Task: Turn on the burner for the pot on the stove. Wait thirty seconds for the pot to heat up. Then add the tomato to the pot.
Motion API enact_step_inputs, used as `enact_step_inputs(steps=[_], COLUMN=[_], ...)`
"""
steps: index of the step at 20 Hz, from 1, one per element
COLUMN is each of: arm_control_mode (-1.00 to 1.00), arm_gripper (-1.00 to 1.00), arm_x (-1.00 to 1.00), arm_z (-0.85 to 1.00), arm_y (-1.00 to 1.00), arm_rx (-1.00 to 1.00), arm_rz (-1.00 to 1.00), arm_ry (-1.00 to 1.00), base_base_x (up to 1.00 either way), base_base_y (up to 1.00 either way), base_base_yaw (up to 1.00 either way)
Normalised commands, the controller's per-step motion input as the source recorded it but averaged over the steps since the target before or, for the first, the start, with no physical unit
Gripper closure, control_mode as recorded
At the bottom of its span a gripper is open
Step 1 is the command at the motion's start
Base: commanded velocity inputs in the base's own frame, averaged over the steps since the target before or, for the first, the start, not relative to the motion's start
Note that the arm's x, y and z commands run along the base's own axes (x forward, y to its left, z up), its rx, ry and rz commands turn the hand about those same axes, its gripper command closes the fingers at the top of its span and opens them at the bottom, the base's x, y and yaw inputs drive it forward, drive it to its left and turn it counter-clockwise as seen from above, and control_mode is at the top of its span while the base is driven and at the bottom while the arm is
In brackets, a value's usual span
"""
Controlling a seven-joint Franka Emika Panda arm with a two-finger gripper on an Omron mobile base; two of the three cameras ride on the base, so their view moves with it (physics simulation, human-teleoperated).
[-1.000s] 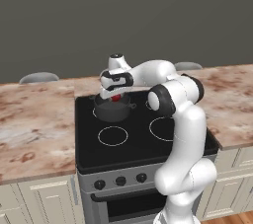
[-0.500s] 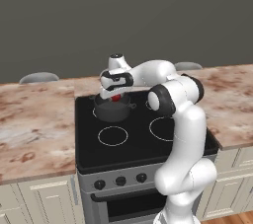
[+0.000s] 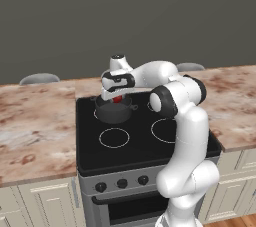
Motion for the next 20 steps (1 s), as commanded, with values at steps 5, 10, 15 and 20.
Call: enact_step_inputs(steps=[5,10,15,20], arm_control_mode=[-1.0,-1.0,-1.0,-1.0], arm_gripper=[1.0,1.0,1.0,1.0], arm_x=[0.0,0.0,0.0,0.0], arm_z=[0.0,0.0,0.0,0.0], arm_y=[0.0,0.0,0.0,0.0], arm_rx=[0.0,0.0,0.0,0.0], arm_rz=[0.0,0.0,0.0,0.0], arm_ry=[0.0,0.0,0.0,0.0], base_base_x=[0.0,0.0,0.0,0.0], base_base_y=[0.0,0.0,0.0,0.0], base_base_yaw=[0.0,0.0,0.0,0.0])
